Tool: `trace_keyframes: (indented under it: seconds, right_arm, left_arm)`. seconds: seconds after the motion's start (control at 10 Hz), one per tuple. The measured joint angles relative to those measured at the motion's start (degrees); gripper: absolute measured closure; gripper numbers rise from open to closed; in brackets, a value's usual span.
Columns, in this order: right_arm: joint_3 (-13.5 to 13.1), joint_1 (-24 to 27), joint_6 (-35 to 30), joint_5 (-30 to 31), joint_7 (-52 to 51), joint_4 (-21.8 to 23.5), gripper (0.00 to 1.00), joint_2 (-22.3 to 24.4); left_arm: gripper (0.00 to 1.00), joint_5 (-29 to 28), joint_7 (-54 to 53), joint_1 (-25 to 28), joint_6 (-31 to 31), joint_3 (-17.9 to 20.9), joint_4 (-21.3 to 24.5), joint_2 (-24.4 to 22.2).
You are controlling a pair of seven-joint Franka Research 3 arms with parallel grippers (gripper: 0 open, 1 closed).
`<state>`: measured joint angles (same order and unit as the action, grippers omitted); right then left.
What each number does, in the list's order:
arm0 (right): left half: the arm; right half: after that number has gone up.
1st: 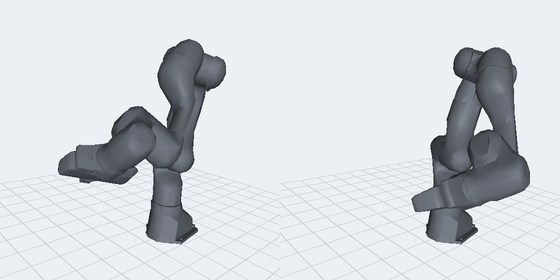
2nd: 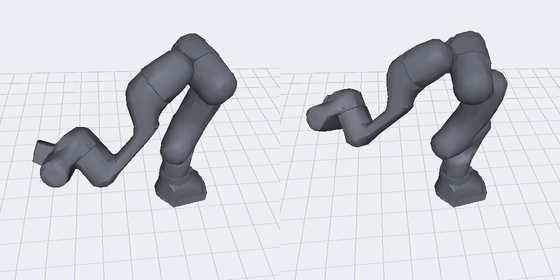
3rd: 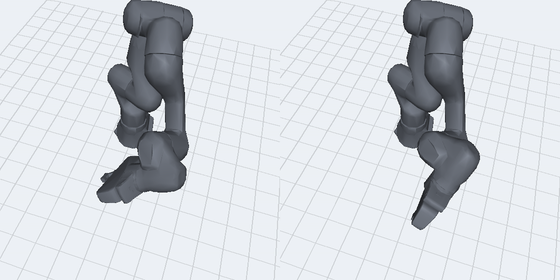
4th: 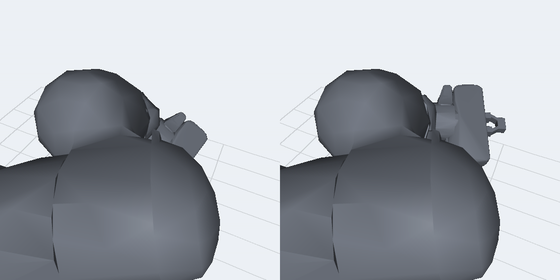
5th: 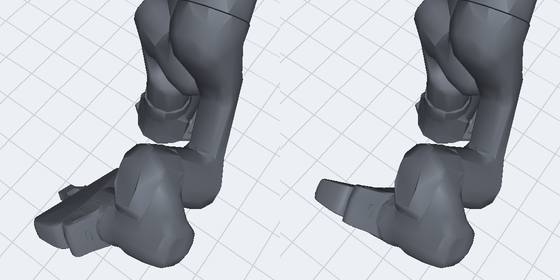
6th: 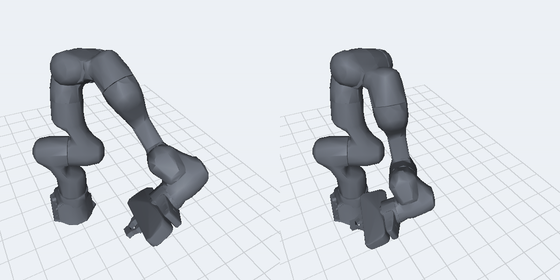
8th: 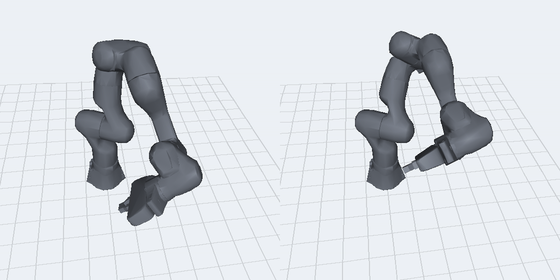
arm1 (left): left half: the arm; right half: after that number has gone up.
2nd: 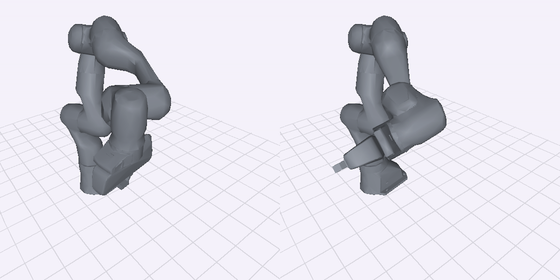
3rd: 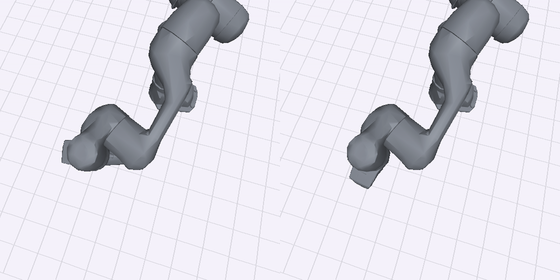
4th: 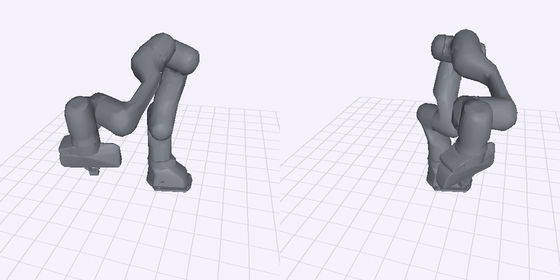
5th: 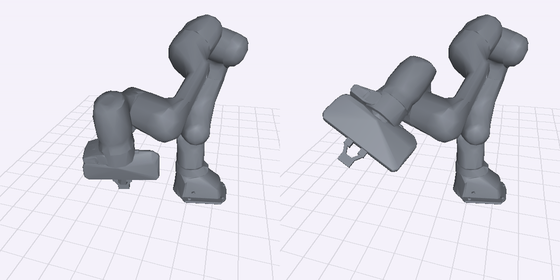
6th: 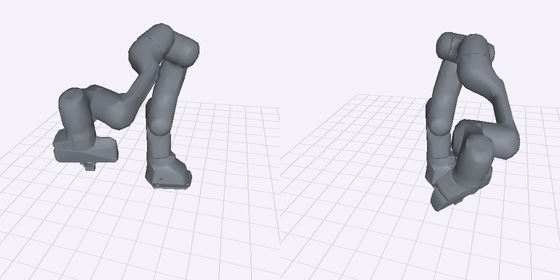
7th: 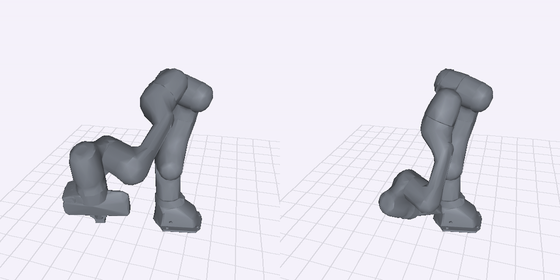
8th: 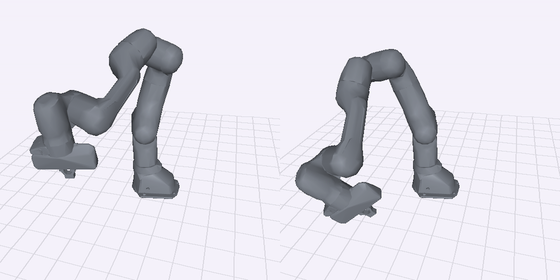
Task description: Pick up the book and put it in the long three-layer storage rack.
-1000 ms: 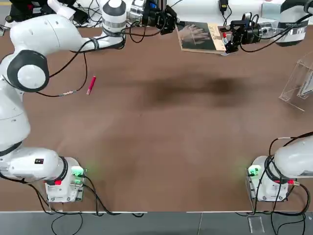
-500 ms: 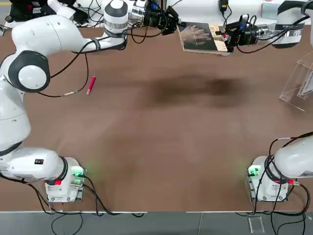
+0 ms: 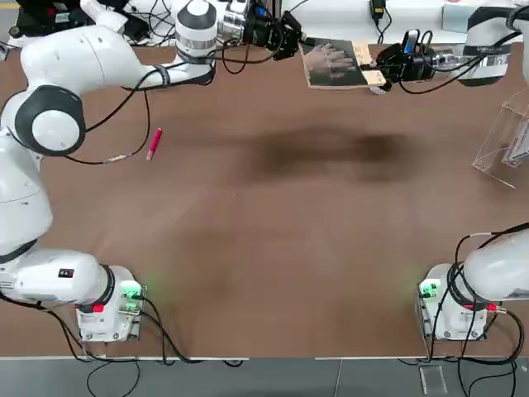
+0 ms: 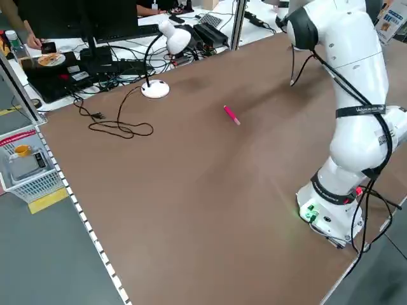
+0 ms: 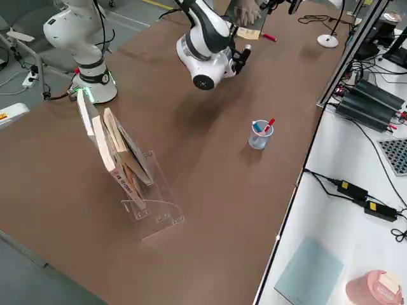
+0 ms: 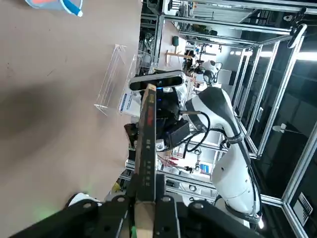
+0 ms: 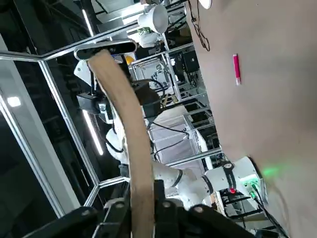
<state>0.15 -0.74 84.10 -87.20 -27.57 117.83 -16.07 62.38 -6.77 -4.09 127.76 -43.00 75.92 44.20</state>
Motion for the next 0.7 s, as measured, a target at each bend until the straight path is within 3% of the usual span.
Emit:
trace_keyframes:
  seconds: [0.3, 0.4, 0.7]
  right_arm:
    - [-0.1, 0.1, -0.3, 0.0, 1.4, 0.0, 0.84, 0.0]
    - [-0.1, 0.2, -0.3, 0.0, 2.0, -0.1, 0.84, 0.0]
    - [-0.6, 1.8, -0.2, 0.0, 5.7, -0.9, 0.84, 0.0]
  left_arm:
    - [0.98, 0.0, 0.0, 0.0, 0.0, 0.0, 0.0, 0.2]
    - [0.93, 0.0, 0.0, 0.0, 0.1, 0.0, -0.1, 0.2]
    - [0.56, 0.2, 0.0, 0.1, 0.2, 0.0, -0.8, 0.2]
